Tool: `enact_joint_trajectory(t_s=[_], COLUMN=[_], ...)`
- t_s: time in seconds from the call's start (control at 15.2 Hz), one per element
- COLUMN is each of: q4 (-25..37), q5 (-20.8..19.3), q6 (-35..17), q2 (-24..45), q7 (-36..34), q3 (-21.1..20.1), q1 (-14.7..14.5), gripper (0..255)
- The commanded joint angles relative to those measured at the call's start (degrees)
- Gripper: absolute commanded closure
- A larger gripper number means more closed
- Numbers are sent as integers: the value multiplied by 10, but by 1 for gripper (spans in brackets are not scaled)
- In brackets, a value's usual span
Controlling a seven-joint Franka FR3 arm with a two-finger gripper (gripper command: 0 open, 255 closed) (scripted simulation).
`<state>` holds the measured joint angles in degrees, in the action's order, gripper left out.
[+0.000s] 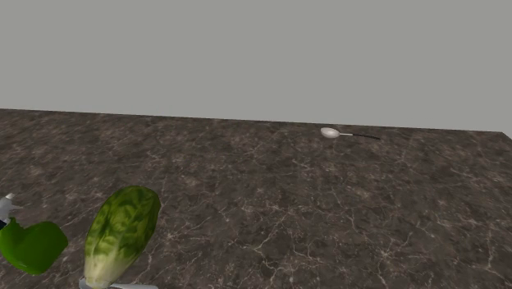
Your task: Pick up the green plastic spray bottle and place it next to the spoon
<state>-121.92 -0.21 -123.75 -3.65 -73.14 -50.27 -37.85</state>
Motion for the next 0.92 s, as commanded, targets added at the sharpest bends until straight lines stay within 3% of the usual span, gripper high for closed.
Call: enact_joint_trajectory(t_s=[0.0, 0.33, 0.4, 0.73, 0.86], q4=[-1, -1, -1, -1, 20], q5=[-2, -2, -2, -2, 20], q6=[-3, -3, -3, -3, 35], q2=[2, 2, 2, 2, -23], q7=[-1, -1, -1, -1, 15], q3=[0, 0, 0, 0, 5], q1=[0, 0, 0, 0, -1], gripper=[255, 255, 0, 0, 0])
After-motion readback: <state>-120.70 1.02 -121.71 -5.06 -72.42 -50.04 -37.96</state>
